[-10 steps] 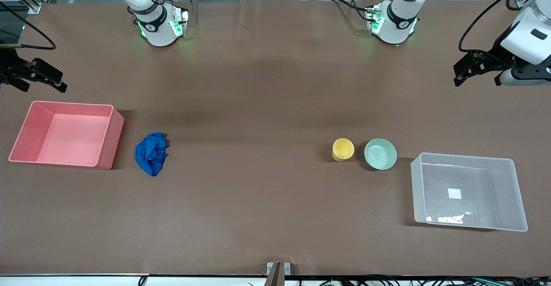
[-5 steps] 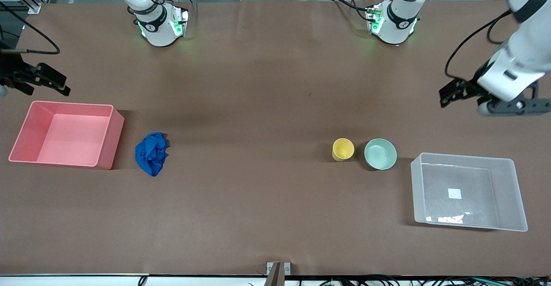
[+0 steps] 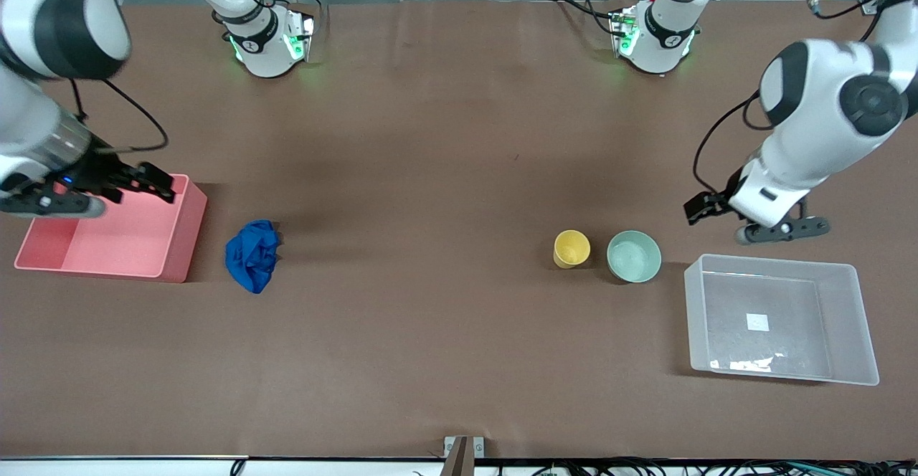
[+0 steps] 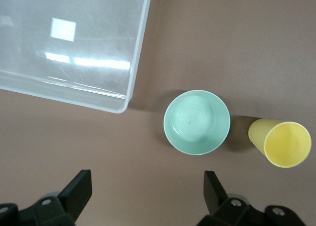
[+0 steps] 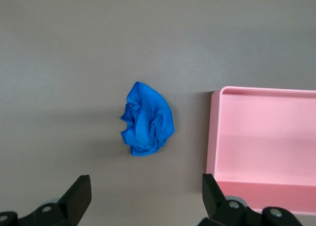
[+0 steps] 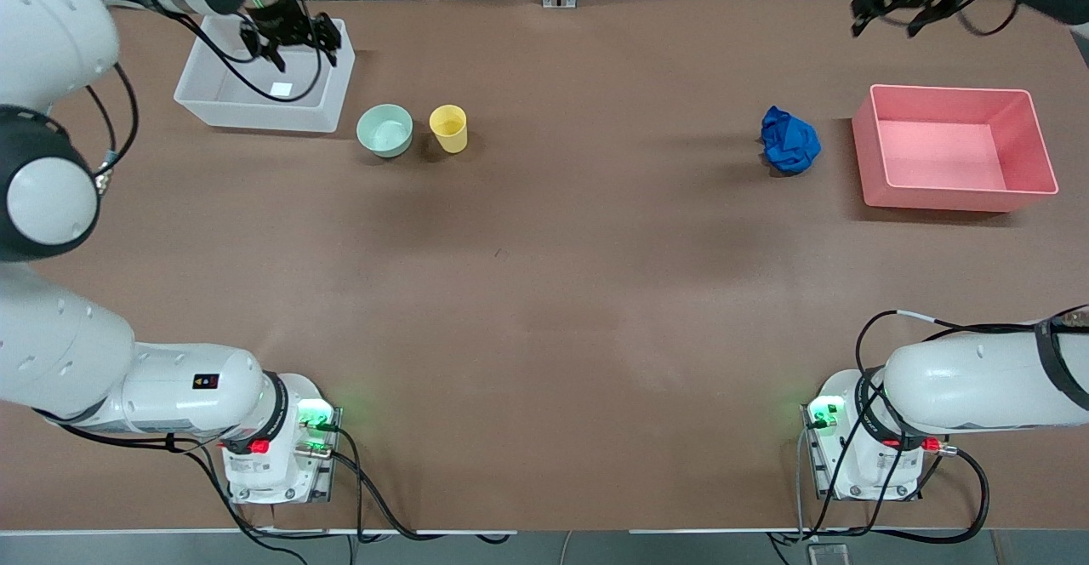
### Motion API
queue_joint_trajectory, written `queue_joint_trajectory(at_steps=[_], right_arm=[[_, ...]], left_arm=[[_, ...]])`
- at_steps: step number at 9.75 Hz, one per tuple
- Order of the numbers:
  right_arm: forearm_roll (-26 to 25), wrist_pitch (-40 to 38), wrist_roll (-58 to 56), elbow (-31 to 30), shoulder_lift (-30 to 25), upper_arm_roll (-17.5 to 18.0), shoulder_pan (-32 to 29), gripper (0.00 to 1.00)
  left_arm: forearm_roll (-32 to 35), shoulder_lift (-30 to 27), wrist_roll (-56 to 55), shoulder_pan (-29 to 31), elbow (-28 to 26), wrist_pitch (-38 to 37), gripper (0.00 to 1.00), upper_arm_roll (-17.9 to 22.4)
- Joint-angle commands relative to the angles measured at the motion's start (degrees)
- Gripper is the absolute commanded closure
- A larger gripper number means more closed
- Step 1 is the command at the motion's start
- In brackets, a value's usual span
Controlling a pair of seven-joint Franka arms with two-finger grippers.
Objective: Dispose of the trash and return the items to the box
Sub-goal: 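Lower the right gripper onto the cloth while the left gripper grasps the bowl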
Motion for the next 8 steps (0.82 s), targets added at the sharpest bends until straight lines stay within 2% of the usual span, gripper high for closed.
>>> queue_joint_trajectory(at_steps=[1,2,4,8], right_arm=[[0.17,6.11,0.33,-3.43,3.84,-0.18,1.12,0.02],[0.17,9.01,0.33,-5.27,5.69,-0.09,1.21,0.02],[0.17,13.06,0.24,-8.88,8.06,-0.18,1.91,0.02],[0.17,18.95,0.24,-8.81,15.8,-0.18,1.13,0.02]], left_arm=[[0.63,5.05,-2.06,-0.84,-3.48,7.42,0.0,-0.04],[0.63,6.55,-2.06,-0.75,-5.33,11.64,0.03,-0.04],[0.72,10.85,-2.06,-0.75,-5.7,15.97,0.21,-0.04],[0.63,16.75,-2.06,-0.58,-5.18,20.46,0.4,-0.04]])
